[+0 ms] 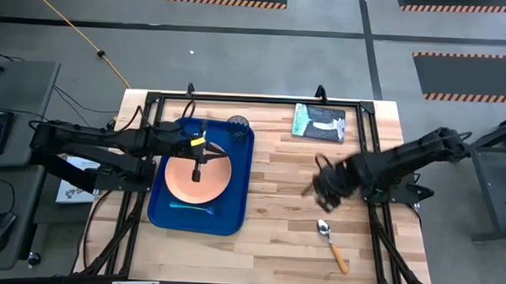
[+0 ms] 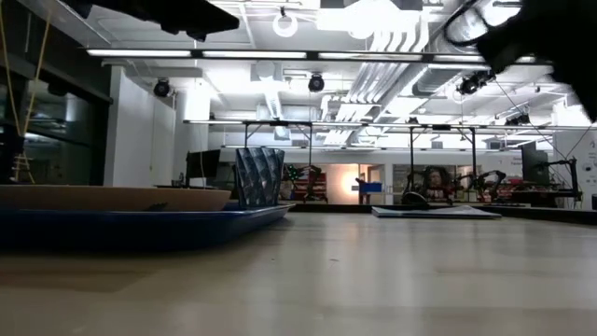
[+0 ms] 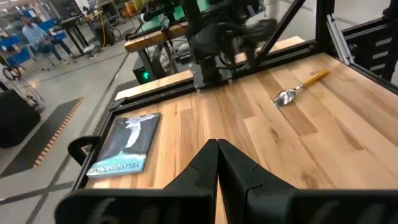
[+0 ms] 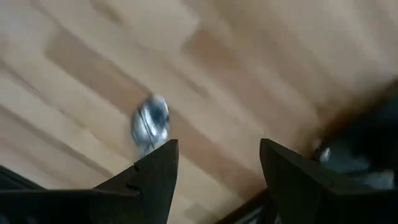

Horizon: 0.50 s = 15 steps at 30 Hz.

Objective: Pick and place plate/cup/fork/spoon on tray
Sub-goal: Put the orange spoon below the blue fork on the blue tray

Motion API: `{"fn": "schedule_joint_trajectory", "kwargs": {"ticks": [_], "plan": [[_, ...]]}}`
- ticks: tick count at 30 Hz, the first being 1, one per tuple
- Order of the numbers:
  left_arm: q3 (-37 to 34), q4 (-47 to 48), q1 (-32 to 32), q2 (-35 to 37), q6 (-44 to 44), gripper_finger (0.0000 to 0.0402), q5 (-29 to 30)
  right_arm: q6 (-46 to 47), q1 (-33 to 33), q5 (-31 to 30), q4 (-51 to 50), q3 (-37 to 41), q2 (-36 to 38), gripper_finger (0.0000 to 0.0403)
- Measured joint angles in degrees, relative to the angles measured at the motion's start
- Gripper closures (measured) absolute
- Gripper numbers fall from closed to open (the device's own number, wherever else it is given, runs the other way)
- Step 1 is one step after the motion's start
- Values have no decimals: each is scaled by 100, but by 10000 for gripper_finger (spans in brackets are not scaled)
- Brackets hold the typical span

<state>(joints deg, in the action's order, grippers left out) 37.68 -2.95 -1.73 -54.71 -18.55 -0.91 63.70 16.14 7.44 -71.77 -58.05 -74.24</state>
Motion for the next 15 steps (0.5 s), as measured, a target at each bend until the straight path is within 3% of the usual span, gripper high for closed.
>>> {"fn": "schedule_joint_trajectory", "kwargs": {"ticks": [3,7,11,15], "plan": [[-14,-12,6,-2,-1,401,2,968,915,-109,221,158,-2,187],[-9,-277,23,21,0,401,7,2026,1825,-724,1107,439,-4,187],[-3,-845,23,45,9,401,9,2806,2269,-1004,1710,817,-4,187],[-3,-1207,25,47,128,401,11,3557,2444,-756,2156,1350,-4,187]]}}
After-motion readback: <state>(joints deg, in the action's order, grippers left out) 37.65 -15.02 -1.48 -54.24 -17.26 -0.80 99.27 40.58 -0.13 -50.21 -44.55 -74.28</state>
